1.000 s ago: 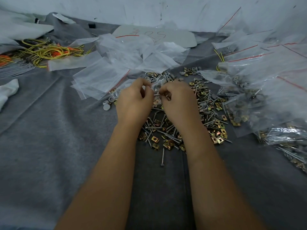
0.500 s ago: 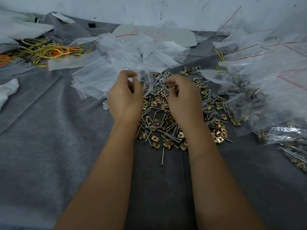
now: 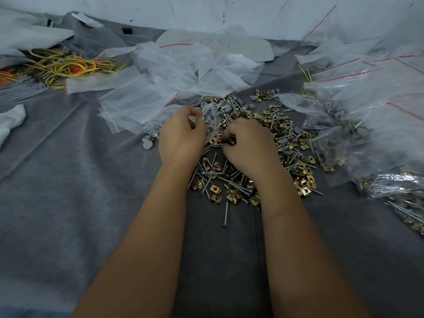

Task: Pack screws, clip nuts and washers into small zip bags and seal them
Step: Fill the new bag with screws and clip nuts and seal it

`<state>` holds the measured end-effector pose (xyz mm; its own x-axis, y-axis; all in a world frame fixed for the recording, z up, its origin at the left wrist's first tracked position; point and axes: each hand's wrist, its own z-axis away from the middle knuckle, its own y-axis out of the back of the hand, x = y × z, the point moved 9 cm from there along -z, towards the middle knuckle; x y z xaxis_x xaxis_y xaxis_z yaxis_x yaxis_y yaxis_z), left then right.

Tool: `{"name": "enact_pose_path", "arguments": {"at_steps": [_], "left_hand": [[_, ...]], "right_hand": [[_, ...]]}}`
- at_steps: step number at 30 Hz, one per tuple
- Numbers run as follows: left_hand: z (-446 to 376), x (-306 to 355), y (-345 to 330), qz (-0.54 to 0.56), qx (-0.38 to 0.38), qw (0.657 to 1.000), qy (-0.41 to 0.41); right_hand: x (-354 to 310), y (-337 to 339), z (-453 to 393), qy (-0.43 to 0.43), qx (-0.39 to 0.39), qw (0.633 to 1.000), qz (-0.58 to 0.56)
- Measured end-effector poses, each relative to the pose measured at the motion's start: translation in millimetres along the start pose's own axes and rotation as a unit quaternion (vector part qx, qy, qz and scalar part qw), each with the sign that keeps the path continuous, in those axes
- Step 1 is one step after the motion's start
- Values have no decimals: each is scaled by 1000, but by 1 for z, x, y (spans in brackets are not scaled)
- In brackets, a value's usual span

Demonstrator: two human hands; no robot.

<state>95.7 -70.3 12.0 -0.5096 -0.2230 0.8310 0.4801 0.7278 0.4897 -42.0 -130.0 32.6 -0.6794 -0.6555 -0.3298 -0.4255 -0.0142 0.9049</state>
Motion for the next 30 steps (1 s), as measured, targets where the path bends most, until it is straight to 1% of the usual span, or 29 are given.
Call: {"name": "enact_pose_path", "arguments": {"at_steps": [4,8,12,15,17,20,24,27,29,30], "left_hand": [[0,-1,0,16,3,1000,3],[-1,-2,2,22,12,1000,11],[0,4,-1,-32,-10,999,-9],[3,12,-6,-85,-31,995,-48],[5,14,-7,-93,-37,993,-59],[6,17,-7,-72,-31,994,-75],[9,23,-6,-40,-31,994,-98],[9,21,2,-22,7,996,-82],[9,21,9,-21,42,996,-76],[9,21,12,-21,58,995,-78]], "right_hand": [[-2,2,-1,8,13,1000,-12],[0,12,1,-7,75,994,-76],[8,27,4,-37,154,980,-116],[7,36,6,-30,194,973,-124],[4,36,5,-13,191,975,-110],[-5,29,3,26,163,983,-80],[-15,21,1,59,133,984,-107],[-11,23,2,42,137,978,-152],[-5,26,3,23,152,976,-153],[-4,25,3,17,145,979,-142]]}}
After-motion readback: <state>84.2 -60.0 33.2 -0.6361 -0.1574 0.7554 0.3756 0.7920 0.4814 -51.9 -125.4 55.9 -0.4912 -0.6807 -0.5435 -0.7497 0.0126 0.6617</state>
